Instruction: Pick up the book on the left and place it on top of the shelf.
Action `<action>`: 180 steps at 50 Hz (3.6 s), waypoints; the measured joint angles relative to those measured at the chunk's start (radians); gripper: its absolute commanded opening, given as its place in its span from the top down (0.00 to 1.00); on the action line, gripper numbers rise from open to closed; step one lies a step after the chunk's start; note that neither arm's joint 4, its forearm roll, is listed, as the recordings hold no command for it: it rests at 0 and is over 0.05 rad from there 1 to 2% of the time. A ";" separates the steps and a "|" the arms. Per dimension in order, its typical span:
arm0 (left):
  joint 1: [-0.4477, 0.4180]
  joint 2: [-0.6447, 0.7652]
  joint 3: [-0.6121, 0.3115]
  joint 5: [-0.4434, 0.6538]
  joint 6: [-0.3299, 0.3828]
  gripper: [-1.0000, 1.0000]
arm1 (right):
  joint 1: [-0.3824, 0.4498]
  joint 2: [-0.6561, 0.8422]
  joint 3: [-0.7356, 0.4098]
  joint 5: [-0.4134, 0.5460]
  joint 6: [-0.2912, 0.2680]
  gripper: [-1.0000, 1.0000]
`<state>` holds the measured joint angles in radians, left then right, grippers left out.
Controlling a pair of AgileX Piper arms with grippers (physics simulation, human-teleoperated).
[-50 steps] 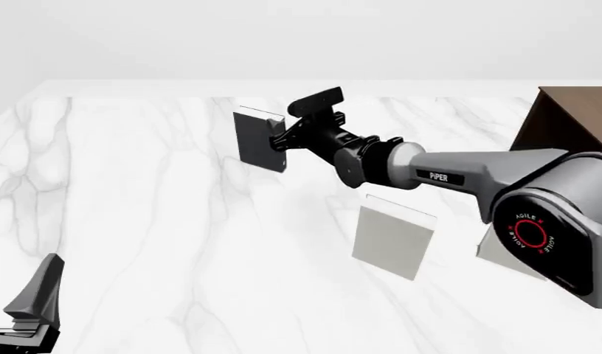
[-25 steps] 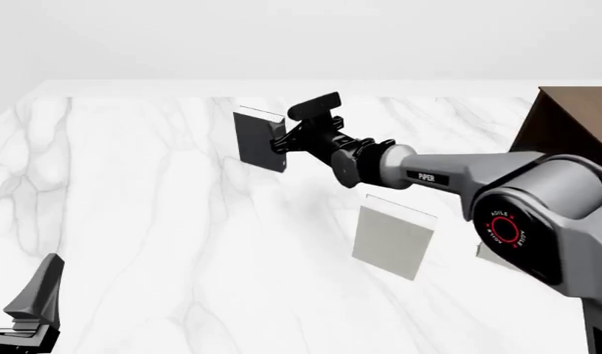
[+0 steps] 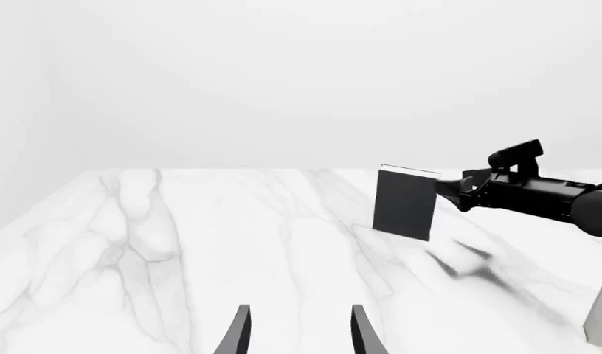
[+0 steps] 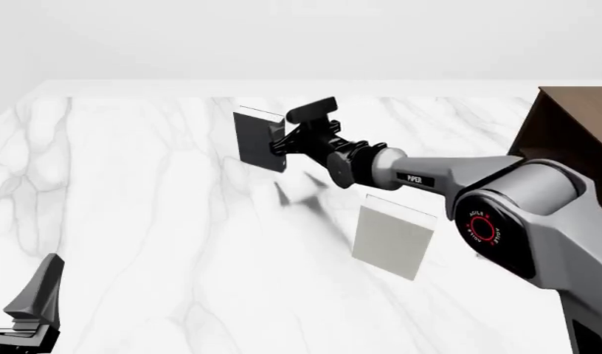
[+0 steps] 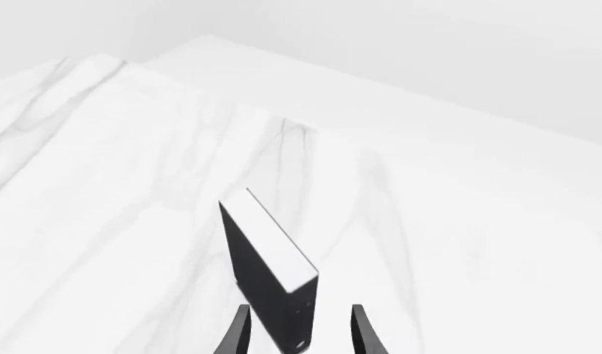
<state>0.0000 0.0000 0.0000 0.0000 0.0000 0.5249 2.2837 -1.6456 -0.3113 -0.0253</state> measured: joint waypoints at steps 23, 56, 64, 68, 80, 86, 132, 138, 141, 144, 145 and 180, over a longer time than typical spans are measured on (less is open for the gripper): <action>0.000 0.000 0.000 0.000 0.000 0.00 | 0.003 0.062 -0.062 0.020 0.011 0.00; 0.000 0.000 0.000 0.000 0.000 0.00 | 0.005 0.144 -0.148 0.045 0.023 0.00; 0.000 0.000 0.000 0.000 0.000 0.00 | 0.003 0.168 -0.175 0.053 0.027 0.00; 0.000 0.000 0.000 0.000 0.000 0.00 | 0.003 0.180 -0.191 0.058 0.028 0.00; 0.000 0.000 0.000 0.000 0.000 0.00 | 0.006 0.208 -0.233 0.073 0.029 0.00; 0.000 0.000 0.000 0.000 0.000 0.00 | 0.009 0.220 -0.248 0.075 0.032 0.00; 0.000 0.000 0.000 0.000 0.000 0.00 | 0.013 0.113 -0.093 -0.023 0.007 1.00; 0.000 0.000 0.000 0.000 0.000 0.00 | 0.015 0.037 -0.025 -0.044 0.001 1.00; 0.000 0.000 0.000 0.000 0.000 0.00 | 0.017 -0.002 0.011 -0.053 -0.003 1.00; 0.000 0.000 0.000 0.000 0.000 0.00 | 0.019 -0.040 0.048 -0.060 -0.008 1.00; 0.000 0.000 0.000 0.000 0.000 0.00 | 0.020 -0.054 0.060 -0.062 -0.010 1.00; 0.000 0.000 0.000 0.000 0.000 0.00 | 0.043 -0.450 0.428 -0.084 -0.060 1.00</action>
<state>0.0000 0.0000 0.0000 0.0000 0.0000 0.5675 1.8338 -1.2174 -0.3950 -0.0856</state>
